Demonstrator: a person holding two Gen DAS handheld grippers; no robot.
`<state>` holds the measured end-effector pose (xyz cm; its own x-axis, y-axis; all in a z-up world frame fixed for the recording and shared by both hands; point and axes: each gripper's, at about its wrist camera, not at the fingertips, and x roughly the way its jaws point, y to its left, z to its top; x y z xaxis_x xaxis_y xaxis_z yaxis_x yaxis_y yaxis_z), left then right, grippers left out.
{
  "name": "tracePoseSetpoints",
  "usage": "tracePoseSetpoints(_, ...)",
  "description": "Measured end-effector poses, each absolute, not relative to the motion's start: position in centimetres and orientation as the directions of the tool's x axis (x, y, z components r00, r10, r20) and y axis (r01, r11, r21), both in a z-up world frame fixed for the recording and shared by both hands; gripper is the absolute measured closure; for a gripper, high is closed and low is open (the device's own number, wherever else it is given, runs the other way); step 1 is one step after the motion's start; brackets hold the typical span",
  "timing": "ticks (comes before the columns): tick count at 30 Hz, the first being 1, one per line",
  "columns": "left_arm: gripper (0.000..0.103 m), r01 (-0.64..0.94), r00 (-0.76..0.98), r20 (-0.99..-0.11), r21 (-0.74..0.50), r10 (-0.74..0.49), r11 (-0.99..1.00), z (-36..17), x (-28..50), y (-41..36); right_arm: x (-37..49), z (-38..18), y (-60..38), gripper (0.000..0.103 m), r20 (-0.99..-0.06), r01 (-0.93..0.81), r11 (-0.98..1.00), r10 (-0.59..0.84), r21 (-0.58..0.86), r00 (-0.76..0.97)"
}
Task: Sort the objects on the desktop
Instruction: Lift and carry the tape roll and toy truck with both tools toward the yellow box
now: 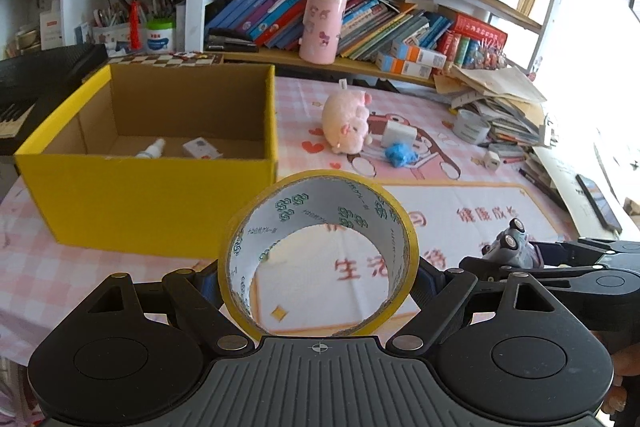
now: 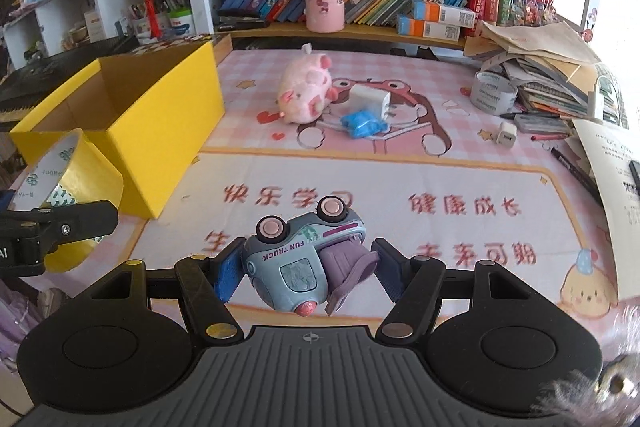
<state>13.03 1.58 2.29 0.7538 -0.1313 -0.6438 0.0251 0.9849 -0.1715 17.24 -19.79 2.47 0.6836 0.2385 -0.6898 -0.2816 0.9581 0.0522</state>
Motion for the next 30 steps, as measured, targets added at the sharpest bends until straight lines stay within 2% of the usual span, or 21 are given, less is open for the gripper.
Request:
tracePoseSetpoints(14, 0.016, 0.031, 0.701, -0.702, -0.152, -0.130, 0.988, 1.1, 7.2, 6.4, 11.0, 0.4, -13.9, 0.039, -0.737, -0.299, 0.950, 0.267, 0.092, 0.621)
tracePoseSetpoints(30, 0.016, 0.013, 0.690, -0.713, -0.164, -0.128, 0.986, 0.7, 4.5, 7.8, 8.5, 0.3, -11.1, 0.039, -0.752, -0.365, 0.927, 0.302, 0.088, 0.585)
